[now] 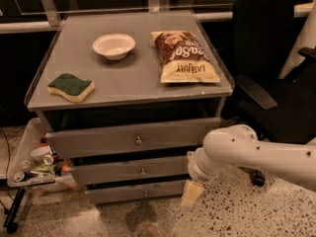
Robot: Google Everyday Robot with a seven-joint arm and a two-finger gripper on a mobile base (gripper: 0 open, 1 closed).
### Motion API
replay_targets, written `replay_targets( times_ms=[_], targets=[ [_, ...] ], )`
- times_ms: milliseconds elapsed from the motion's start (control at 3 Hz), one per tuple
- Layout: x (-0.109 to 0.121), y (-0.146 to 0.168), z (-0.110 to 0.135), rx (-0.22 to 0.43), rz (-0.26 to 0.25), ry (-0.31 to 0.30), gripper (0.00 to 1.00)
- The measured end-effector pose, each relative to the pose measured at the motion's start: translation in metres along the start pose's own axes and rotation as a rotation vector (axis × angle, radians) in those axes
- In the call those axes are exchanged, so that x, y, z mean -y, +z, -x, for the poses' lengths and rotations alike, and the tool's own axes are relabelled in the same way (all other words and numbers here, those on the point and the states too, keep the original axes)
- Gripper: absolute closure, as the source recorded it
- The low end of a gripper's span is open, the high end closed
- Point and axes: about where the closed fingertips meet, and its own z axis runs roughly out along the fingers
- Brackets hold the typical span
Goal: Open middle drawer
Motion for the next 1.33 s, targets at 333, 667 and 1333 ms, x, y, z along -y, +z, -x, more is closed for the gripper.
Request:
replay_targets(
  times_ms=[333,667,1333],
  targets=[
    [0.018,0.037,0.000,0.009,-0.003,0.010,0.00],
    [0.026,0.068,-0.006,0.013,0.010,0.029,0.00],
    [0.045,0.105,-0.016,0.008,0.009,0.039,0.00]
  ],
)
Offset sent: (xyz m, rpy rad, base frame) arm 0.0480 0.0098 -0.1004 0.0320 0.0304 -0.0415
